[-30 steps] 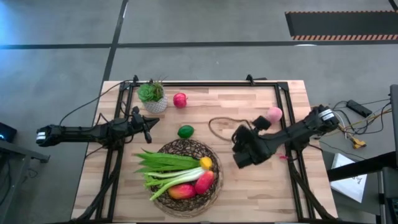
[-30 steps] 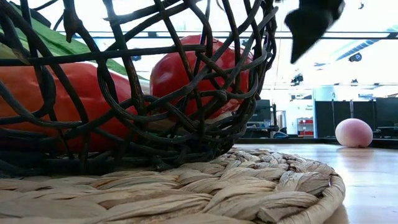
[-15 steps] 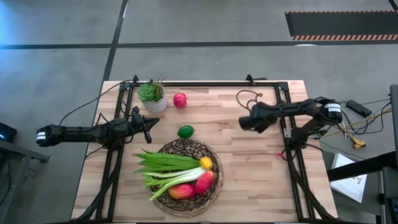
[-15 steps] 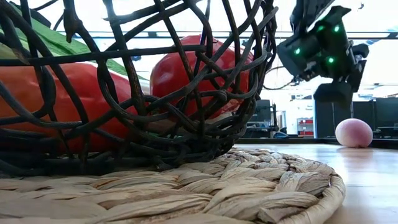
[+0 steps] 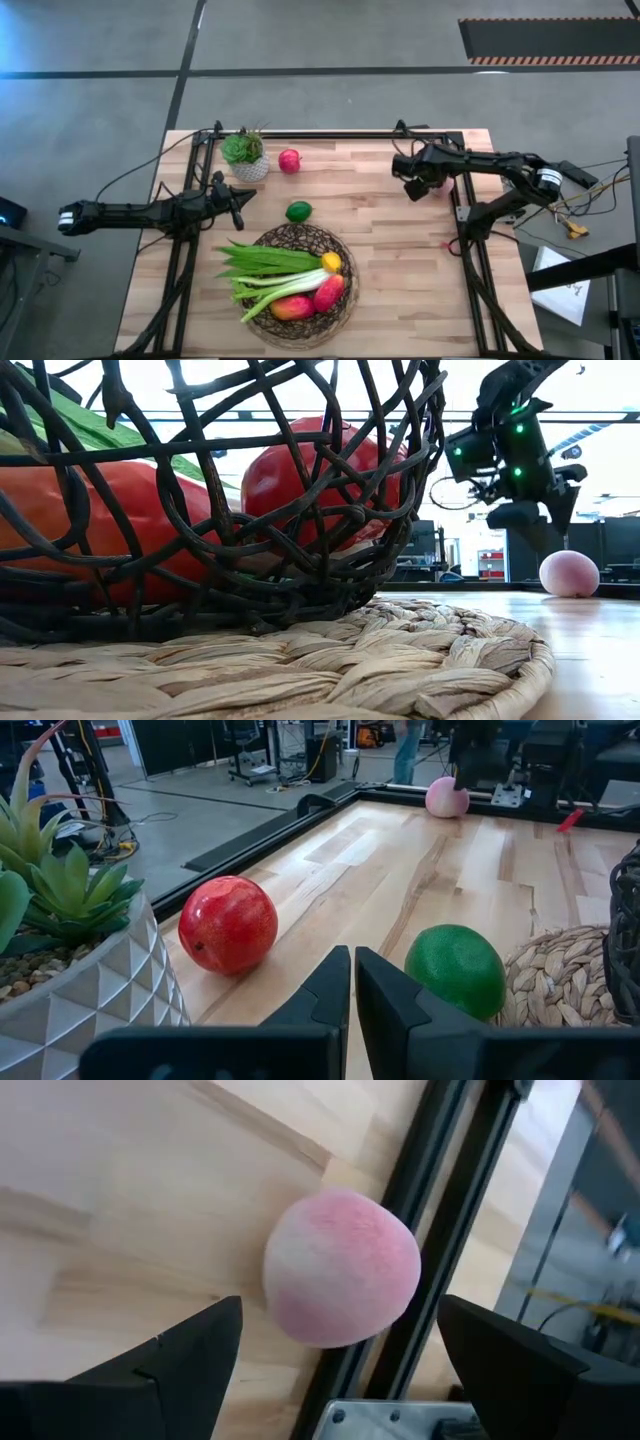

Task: Build produce basket
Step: Put the peach into the mesh basket

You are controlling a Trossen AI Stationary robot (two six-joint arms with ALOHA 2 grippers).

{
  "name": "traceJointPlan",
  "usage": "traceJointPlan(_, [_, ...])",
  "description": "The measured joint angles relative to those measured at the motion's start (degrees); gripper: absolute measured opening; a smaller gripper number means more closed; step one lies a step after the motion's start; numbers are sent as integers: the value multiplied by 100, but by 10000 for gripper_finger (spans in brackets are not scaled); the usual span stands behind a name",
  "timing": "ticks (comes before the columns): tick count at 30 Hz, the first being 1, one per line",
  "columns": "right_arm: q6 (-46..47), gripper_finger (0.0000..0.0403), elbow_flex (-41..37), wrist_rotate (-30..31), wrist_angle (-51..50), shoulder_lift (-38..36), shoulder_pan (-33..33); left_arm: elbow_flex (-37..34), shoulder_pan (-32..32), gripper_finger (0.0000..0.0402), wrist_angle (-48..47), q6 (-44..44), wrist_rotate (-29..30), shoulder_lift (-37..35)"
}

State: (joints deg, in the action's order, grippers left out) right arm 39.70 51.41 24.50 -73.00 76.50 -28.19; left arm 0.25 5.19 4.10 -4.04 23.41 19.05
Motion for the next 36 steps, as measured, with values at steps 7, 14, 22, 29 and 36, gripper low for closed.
traceJointPlan(7, [-387, 327, -485, -253, 824, 49, -695, 0, -1, 4, 0, 1, -1, 4])
traceJointPlan(14, [-526, 327, -694, -197, 1093, 36, -972, 0, 0, 4, 0, -1, -2, 4])
traceJointPlan(22, [-632, 327, -788, -113, 1345, 163, -974, 0, -1, 4, 0, 0, -1, 1])
traceJointPlan(29, [-657, 345, -933, -33, 1427, 680, -895, 0, -2, 4, 0, 1, 1, 0])
traceJointPlan(36, [-907, 363, -945, 146, 1470, 1024, -851, 0, -1, 4, 0, 1, 1, 4])
